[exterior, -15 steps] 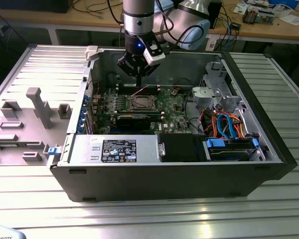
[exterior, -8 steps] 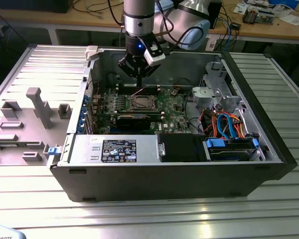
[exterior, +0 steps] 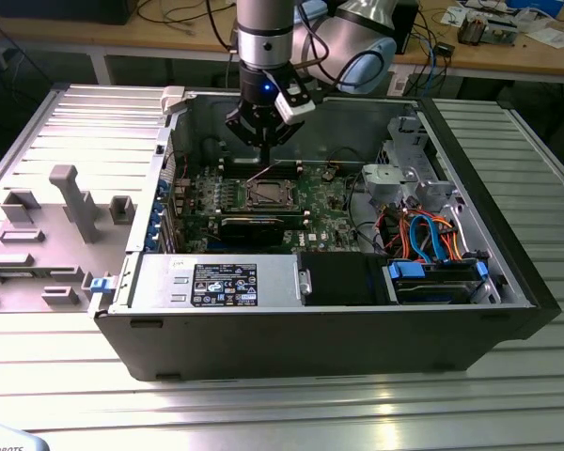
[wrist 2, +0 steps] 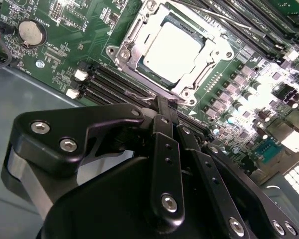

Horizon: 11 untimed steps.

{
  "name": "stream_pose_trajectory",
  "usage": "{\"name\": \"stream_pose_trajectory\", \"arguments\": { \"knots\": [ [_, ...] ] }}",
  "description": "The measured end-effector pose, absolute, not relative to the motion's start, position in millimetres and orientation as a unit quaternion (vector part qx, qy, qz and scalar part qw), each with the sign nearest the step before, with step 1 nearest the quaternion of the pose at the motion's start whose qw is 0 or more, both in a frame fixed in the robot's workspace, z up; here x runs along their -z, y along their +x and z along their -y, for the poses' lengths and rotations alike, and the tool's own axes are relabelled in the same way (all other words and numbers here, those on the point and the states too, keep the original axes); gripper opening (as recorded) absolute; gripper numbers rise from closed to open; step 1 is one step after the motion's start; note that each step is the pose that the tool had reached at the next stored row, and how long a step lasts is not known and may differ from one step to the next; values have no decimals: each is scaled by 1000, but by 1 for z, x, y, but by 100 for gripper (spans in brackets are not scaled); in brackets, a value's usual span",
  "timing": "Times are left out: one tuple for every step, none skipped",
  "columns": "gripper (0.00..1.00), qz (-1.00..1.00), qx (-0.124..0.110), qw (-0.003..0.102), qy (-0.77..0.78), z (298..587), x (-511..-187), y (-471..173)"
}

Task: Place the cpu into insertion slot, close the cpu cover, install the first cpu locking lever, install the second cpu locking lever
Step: 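Install the first cpu locking lever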

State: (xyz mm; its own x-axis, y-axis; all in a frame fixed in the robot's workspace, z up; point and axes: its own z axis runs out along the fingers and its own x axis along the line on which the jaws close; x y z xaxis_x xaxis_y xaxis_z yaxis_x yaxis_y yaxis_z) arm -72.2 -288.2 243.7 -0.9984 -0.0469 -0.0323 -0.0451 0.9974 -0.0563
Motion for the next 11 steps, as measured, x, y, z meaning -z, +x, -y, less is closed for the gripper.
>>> {"name": "stream_pose_trajectory", "arguments": {
  "knots": [
    [11, -999, 29, 17, -23, 288, -243, -72],
    [11, -999, 29, 17, -23, 287, -243, -71],
    [11, -999, 30, 17, -23, 286, -242, -71],
    [11, -999, 30, 17, -23, 286, -241, -70],
    [11, -999, 30, 17, -23, 285, -240, -70],
    [11, -999, 30, 17, -23, 285, -240, -70],
    [11, -999, 30, 17, -23, 285, -239, -69],
    [11, -999, 31, 17, -23, 284, -239, -69],
    [11, -999, 31, 17, -23, 284, -238, -68],
    [11, -999, 31, 17, -23, 284, -237, -68],
    [11, -999, 31, 17, -23, 284, -237, -67]
  ]
}}
